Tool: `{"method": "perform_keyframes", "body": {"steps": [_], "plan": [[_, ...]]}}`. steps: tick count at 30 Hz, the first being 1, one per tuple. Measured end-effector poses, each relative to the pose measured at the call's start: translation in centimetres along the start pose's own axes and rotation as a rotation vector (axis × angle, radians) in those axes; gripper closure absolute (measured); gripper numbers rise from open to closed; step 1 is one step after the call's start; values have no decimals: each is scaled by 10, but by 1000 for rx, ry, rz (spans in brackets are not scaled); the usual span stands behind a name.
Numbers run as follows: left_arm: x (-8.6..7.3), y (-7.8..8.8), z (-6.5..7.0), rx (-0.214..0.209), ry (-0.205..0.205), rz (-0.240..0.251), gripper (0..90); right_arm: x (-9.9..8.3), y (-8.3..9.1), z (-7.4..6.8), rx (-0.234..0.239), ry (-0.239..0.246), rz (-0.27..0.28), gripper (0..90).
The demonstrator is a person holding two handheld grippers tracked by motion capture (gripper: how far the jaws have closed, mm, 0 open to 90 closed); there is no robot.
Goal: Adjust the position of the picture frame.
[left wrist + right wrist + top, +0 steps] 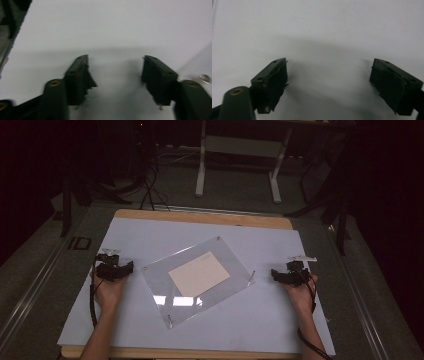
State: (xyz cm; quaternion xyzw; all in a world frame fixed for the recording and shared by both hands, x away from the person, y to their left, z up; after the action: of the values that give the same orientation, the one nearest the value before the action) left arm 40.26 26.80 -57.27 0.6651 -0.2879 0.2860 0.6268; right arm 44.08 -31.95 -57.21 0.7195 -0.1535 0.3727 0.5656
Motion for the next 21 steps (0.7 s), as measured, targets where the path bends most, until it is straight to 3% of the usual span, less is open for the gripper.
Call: {"method": "perform_keyframes", "body": {"steps": [4, 5, 6, 8, 9, 13, 15, 16, 17, 21], "plan": [[3, 10, 2, -41, -32, 54, 416, 0, 4, -3, 18, 22, 13, 369], [4, 14, 3, -62, -41, 70, 425, -1, 5, -4, 26, 28, 17, 409], [5, 20, 6, -118, -51, 96, 432, -1, 6, -5, 33, 35, 18, 430], [5, 22, 8, -143, -58, 103, 436, -1, 7, -6, 39, 42, 18, 443], [4, 26, 12, -185, -78, 104, 436, -2, 7, -7, 48, 51, 16, 446], [2, 33, 24, -262, -149, 124, 457, -3, 8, -16, 94, 109, 6, 486], [3, 38, 33, -282, -204, 151, 470, -3, 8, -23, 122, 145, 7, 493], [3, 38, 33, -282, -204, 151, 477, -3, 8, -25, 135, 153, 6, 496], [4, 43, 42, -311, -237, 172, 481, -3, 8, -28, 149, 162, 8, 499], [2, 49, 52, -355, -271, 165, 489, -2, 11, -38, 208, 206, 20, 528]]}}
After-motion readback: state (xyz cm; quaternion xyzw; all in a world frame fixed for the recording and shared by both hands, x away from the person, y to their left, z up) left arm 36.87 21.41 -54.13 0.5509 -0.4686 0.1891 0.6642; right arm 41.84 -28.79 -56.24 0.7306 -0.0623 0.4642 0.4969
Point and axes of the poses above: each handheld gripper's, and its own axes: y roughly backward along the jaws, x roughly out of its top, z roughly to its right, the point moved 5 cm from there along -y, roughly forward along the jaws, and after that the axes turned 7 degrees about x, right-handed, at the moved point
